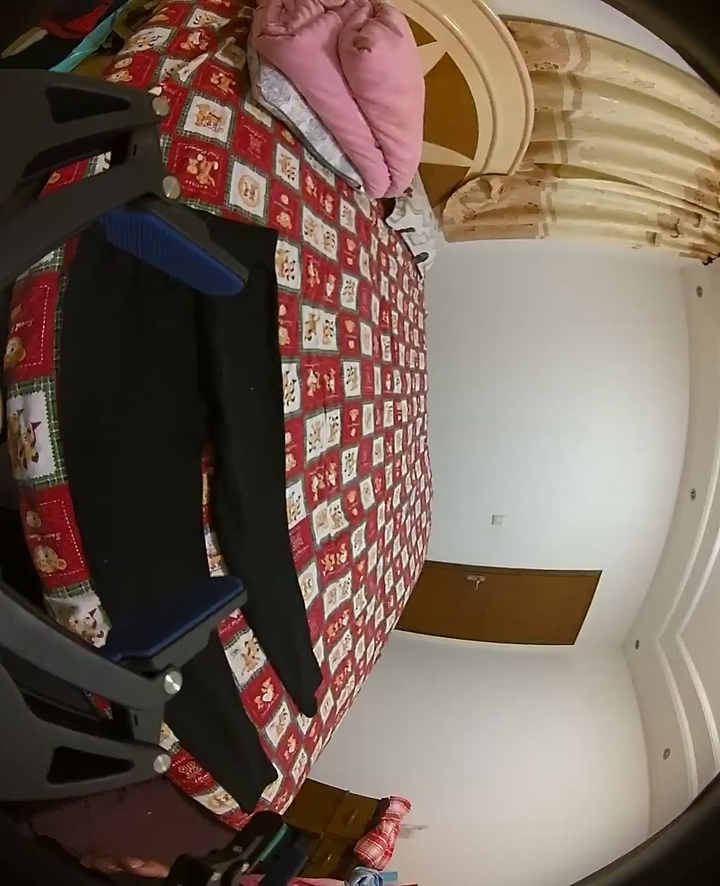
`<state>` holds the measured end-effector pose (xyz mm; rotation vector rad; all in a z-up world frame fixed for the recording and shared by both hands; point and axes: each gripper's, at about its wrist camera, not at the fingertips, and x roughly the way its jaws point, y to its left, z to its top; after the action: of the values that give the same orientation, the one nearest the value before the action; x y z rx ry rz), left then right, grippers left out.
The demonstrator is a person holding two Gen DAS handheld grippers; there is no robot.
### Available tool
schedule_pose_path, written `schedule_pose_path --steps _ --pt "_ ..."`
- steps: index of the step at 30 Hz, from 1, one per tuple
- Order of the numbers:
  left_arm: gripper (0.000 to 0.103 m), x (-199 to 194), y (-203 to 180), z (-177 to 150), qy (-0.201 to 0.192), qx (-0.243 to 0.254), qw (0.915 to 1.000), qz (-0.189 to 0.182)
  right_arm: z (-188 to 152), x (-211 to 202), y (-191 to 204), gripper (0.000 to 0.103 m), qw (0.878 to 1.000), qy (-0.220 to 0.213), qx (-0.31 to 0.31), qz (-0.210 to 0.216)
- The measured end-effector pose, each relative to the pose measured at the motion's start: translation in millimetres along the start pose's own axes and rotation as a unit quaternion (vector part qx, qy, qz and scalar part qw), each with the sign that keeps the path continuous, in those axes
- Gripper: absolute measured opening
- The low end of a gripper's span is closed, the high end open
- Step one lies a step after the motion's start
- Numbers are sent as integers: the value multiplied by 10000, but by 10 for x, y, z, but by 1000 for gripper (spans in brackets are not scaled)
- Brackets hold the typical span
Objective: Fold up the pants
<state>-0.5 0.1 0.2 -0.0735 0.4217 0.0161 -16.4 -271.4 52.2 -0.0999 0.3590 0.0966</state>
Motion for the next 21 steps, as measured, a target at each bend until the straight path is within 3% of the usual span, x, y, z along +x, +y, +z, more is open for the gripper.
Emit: schedule_pose_path --steps 21 --pt "103 44 24 -58 27 37 10000 79 -75 68 42 102 9999 145 -48 47"
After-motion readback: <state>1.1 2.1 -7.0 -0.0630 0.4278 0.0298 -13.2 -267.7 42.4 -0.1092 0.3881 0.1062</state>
